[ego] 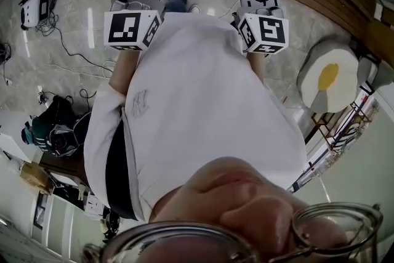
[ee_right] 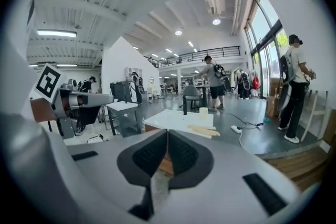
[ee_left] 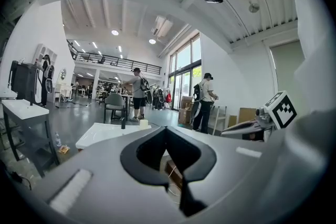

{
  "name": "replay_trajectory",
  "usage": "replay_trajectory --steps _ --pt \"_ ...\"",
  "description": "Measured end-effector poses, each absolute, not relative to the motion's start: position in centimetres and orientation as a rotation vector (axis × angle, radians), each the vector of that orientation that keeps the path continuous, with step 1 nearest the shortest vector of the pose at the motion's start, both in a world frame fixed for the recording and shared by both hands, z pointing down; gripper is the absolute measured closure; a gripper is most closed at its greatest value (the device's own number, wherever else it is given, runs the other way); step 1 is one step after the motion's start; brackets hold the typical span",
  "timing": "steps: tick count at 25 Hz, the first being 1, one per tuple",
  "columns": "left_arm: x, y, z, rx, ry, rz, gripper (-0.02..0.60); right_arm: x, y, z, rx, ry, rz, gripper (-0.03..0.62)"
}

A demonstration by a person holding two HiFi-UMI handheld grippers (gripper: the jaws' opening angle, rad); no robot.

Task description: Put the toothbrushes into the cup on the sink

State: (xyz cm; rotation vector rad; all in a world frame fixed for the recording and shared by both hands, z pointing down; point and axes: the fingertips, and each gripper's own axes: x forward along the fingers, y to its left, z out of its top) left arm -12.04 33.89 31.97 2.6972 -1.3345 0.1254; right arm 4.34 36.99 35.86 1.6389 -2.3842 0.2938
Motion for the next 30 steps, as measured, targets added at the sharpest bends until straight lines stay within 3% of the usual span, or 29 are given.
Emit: replay_trajectory --steps 18,30 --pt "-16.0 24.6 31.9 2.705 -1.307 0.131 0.575 1.6 28.3 36.5 1.708 -2.317 0.336 0.583" --pt "-14.6 20.1 32.8 2.647 -1.358 0.149 0.575 3.3 22.8 37.0 1.653 -2.345 0.355 0.583"
